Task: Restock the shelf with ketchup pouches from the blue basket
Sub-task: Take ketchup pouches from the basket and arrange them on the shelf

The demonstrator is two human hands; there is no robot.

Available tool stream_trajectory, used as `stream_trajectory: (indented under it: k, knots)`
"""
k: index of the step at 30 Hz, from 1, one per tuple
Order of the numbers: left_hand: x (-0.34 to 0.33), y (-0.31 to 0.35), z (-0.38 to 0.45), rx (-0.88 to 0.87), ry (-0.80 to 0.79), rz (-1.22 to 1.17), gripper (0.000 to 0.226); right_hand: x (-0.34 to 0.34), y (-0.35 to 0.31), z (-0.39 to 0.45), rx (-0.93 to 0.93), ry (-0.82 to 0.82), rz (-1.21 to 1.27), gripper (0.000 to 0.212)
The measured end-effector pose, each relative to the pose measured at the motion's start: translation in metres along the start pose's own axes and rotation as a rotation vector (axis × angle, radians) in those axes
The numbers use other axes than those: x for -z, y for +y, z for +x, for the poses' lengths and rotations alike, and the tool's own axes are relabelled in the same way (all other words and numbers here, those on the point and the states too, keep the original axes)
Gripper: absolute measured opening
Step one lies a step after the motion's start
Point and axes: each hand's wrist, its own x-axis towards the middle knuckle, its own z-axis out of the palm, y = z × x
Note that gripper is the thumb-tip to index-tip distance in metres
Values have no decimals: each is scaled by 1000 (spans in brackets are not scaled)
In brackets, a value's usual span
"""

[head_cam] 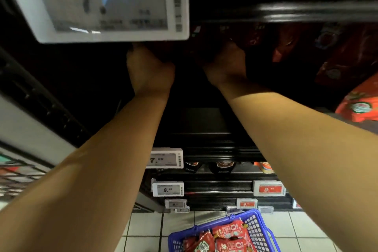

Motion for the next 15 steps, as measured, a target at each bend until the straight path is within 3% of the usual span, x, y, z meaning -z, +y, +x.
stream_trajectory:
  k: [3, 9, 15]
  knots:
    - [11, 1, -16, -72, -71, -55, 51, 15, 12, -26, -50, 144, -89, 41]
    - [38, -10, -38, -202, -270, 53, 34, 42, 27, -79, -181, 172, -303, 39]
    - [58, -20, -66, -229, -509, 107, 33, 82, 42, -195, -243, 238, 166, 35]
